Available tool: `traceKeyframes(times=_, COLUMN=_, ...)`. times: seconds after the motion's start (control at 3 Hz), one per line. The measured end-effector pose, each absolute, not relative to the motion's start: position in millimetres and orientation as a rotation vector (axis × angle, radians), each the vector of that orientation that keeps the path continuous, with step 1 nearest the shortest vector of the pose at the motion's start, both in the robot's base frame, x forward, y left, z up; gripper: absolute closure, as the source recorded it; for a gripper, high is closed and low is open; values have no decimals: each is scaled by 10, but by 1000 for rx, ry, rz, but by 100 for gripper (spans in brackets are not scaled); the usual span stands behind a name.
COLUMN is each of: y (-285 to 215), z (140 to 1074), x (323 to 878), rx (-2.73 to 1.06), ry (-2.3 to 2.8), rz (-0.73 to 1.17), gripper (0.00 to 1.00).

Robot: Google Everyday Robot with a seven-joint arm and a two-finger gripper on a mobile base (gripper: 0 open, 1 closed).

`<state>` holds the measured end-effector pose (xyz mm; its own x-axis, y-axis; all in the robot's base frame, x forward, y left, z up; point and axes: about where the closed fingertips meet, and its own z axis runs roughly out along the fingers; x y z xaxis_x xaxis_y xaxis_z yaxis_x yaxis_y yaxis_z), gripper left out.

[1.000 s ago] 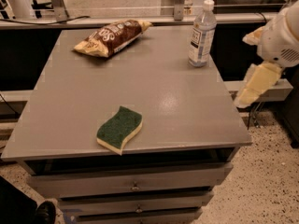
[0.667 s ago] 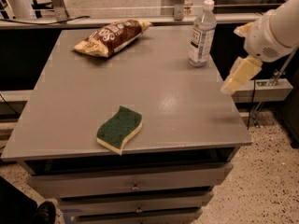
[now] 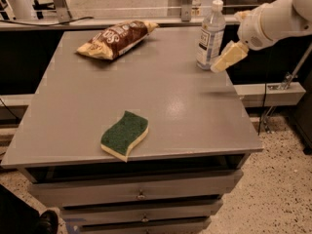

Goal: Knock blue plastic bottle over

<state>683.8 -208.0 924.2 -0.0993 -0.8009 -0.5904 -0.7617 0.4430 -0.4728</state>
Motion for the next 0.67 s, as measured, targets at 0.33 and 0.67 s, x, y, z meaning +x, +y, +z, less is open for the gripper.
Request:
traceKeyframes(times=0.33, y=-1973, z=9296, x=7144, rx=-1199, ry=1809, rz=61, gripper=0)
traceKeyframes(times=0.67, y=-1910, z=9315, x=7272, rx=-1057, ry=1746, rz=257, gripper=0)
